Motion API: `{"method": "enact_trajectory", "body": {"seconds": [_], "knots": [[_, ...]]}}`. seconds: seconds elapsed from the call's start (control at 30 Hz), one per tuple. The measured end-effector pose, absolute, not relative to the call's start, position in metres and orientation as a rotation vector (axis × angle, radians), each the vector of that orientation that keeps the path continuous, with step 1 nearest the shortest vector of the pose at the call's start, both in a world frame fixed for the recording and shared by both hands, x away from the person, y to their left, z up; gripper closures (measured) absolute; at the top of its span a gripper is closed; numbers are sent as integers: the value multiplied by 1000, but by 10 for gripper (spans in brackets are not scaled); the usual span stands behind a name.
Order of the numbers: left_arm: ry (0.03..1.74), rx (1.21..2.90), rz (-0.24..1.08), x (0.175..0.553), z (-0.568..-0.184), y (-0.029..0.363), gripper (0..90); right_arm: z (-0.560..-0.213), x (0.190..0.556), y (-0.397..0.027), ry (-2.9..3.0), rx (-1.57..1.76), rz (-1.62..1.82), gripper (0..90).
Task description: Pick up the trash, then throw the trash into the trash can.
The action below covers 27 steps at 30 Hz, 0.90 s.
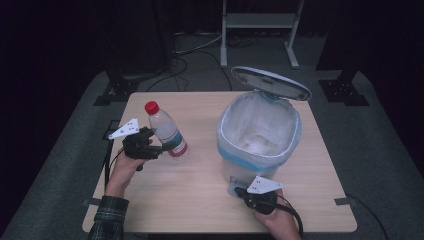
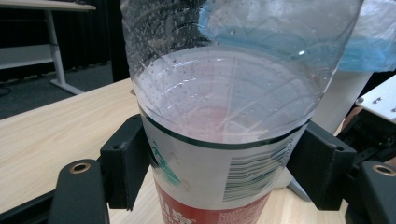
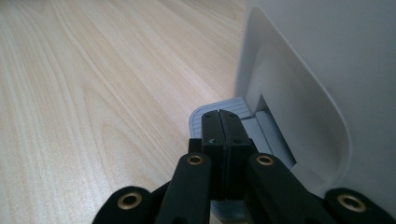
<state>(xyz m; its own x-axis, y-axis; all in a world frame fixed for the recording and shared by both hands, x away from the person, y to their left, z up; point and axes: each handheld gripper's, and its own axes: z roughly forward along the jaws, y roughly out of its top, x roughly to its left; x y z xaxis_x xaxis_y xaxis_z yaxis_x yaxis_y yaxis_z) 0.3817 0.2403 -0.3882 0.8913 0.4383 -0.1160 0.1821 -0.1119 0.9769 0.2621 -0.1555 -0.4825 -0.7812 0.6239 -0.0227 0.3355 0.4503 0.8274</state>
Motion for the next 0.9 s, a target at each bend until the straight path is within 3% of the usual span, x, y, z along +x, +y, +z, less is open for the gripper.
{"method": "enact_trajectory", "body": {"seconds": [0.9], "knots": [[447, 1646, 210, 371, -354, 231, 273, -483, 263, -156, 2378, 810, 1254, 888]]}}
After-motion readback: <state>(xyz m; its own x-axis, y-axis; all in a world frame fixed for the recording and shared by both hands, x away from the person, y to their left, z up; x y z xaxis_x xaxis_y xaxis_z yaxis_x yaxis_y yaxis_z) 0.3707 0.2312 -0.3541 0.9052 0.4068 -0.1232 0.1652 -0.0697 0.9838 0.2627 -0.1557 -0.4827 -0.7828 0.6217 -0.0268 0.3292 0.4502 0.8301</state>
